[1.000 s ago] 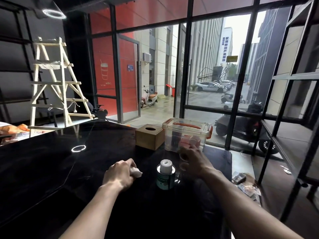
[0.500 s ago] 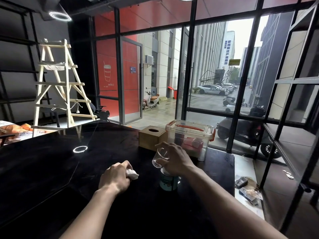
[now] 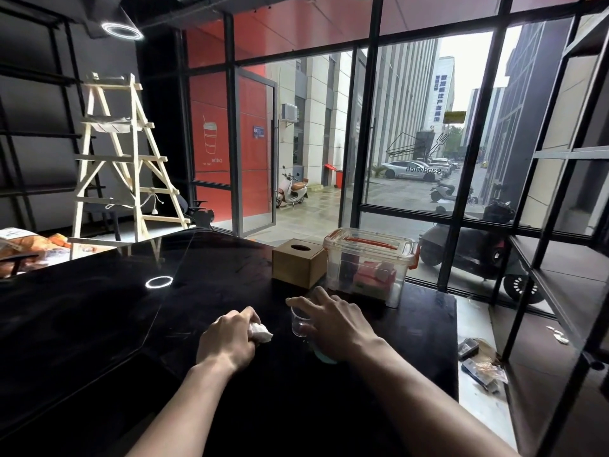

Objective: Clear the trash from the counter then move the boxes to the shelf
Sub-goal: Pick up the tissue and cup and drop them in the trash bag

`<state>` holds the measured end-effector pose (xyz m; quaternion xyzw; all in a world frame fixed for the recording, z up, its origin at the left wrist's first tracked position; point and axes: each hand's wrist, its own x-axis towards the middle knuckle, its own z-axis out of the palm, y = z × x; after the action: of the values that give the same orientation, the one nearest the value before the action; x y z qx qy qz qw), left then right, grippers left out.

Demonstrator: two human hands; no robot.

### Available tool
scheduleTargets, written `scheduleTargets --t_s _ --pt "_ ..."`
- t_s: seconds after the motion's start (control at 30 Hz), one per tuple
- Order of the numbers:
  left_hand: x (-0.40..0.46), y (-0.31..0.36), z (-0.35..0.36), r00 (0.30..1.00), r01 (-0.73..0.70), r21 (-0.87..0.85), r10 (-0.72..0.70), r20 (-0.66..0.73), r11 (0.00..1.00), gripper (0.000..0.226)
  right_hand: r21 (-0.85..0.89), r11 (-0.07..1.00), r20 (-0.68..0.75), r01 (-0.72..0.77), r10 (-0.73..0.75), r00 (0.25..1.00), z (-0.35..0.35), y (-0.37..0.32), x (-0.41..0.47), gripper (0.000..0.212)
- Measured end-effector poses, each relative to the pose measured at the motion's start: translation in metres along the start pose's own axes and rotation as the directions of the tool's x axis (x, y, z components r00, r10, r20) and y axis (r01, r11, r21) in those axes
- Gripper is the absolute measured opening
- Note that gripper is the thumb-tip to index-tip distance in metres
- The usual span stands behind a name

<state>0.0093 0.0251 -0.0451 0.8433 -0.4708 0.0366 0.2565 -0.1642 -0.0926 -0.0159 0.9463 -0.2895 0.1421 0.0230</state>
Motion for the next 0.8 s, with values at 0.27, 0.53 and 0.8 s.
scheduleTargets --t_s 0.27,0.53,0.8 --pt "0.0 -0.001 -0.005 0.998 -0.046 -0.038 0.045 -0.034 0.998 0.029 -0.046 0.999 -0.062 -0.001 -0.001 0.998 -0.004 0.006 -0.007 0.052" --pt "0.023 0.033 -0.021 0.989 -0.131 -0.14 0.12 -0.091 0.981 0.034 -0.008 0.995 -0.16 -0.101 0.099 0.982 -0.042 0.027 -0.023 0.045" --pt "0.019 0.093 -0.014 0.964 -0.259 -0.145 0.247 -0.097 0.955 0.039 -0.098 0.957 -0.248 -0.273 0.242 0.938 -0.089 0.073 -0.072 0.054"
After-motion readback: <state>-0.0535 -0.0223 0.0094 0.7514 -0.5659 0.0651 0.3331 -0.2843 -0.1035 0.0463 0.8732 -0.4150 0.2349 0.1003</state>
